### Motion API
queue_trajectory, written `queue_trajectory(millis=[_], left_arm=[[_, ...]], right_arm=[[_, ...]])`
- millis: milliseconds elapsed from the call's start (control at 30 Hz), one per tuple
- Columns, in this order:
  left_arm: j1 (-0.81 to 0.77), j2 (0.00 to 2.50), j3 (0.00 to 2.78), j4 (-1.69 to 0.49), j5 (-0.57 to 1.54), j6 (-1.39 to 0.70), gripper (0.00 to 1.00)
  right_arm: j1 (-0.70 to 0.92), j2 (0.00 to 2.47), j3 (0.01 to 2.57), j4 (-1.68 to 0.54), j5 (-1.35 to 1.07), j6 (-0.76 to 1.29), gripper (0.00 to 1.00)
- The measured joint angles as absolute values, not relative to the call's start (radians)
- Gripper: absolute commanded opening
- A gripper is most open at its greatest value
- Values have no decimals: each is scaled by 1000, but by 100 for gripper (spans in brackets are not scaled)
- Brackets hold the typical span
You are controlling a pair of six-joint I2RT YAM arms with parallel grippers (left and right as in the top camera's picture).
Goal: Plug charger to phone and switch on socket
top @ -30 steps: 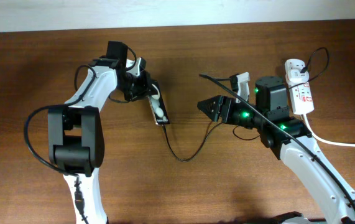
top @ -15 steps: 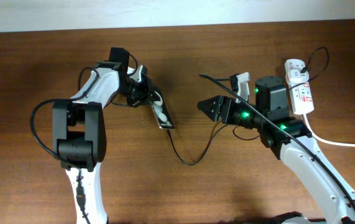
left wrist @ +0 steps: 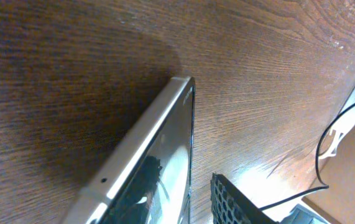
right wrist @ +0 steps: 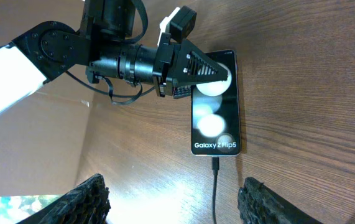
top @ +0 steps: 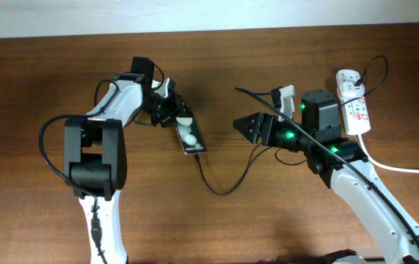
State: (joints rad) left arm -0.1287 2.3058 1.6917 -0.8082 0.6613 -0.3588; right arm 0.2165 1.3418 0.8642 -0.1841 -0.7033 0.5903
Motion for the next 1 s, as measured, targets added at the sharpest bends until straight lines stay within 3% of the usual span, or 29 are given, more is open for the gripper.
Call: queue_trajectory(millis=[300, 767, 1000], left_arm=[[-135, 2288, 1713, -871, 519, -358, 50], [-138, 2266, 1721, -904, 304, -358, 49], [-135, 2265, 1750, -974, 102, -355, 46]], right_arm=[[216, 1342, 864, -184, -703, 579, 70], [216, 1342, 864, -184, -703, 571, 70], [216, 1342, 864, -221, -703, 520, 66]])
